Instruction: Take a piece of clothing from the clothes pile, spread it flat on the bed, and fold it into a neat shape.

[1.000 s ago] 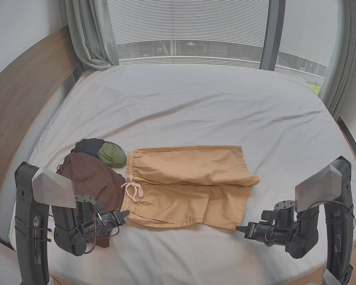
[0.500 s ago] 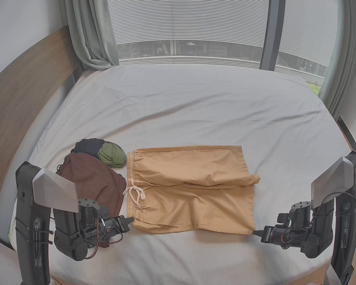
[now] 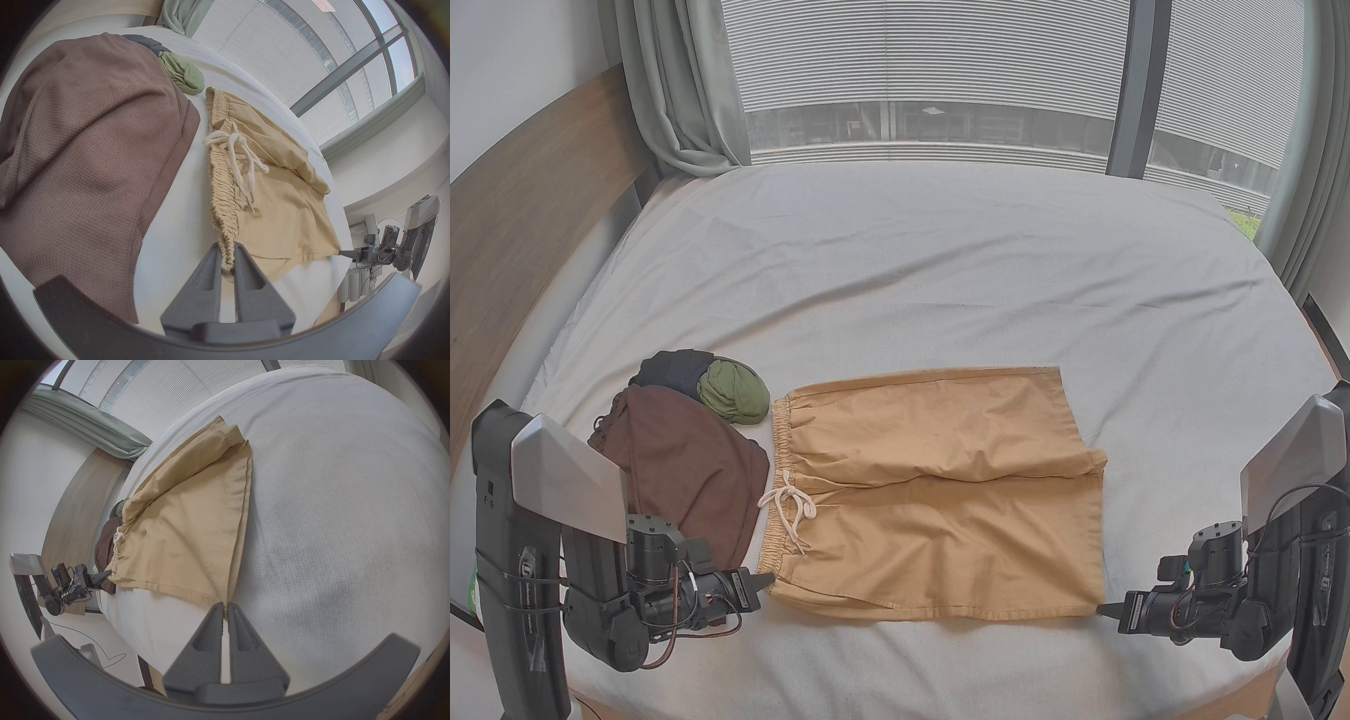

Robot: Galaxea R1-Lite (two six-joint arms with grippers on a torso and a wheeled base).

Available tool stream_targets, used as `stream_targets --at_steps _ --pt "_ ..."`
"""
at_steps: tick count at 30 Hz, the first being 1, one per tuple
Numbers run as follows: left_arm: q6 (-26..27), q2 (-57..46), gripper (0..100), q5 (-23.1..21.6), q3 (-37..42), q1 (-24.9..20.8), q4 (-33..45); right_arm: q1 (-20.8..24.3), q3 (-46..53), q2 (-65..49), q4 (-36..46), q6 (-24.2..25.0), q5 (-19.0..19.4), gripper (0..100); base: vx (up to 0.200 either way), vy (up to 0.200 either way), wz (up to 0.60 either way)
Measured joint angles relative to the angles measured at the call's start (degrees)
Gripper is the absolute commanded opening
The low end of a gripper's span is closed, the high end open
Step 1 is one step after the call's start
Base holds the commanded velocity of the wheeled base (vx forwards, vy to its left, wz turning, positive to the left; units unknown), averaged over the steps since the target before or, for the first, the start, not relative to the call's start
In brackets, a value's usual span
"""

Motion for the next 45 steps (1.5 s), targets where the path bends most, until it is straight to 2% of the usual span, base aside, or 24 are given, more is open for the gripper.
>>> stream_targets --at_steps 13,21,31,41,42,45 --pt "0.4 -1.0 0 -0.4 1.5 0.5 0.0 2.2 0.2 -0.4 0.9 -0.7 0.0 0 0.0 0.0 0.0" --pt "2.3 -1.2 0 -0.4 2.6 0.8 0.3 1.5 0.2 -1.4 8.2 -4.9 -0.1 0 0.0 0.0 0.0" --pt "5.2 -0.7 0 -0.5 4.0 2.8 0.6 1.3 0.2 -2.1 8.9 -5.1 -0.2 0 0.0 0.0 0.0" --pt "6.1 0.9 0 -0.6 4.0 2.9 0.0 1.2 0.2 -2.0 8.6 -4.8 -0.5 0 0.0 0.0 0.0" --pt "6.1 1.0 0 -0.6 4.0 2.9 0.0 1.2 0.2 -2.0 8.6 -4.8 -0.5 100 0.0 0.0 0.0" --pt "6.1 1.1 0 -0.6 4.0 2.8 0.0 1.2 0.2 -2.1 8.7 -4.7 -0.5 100 0.0 0.0 0.0"
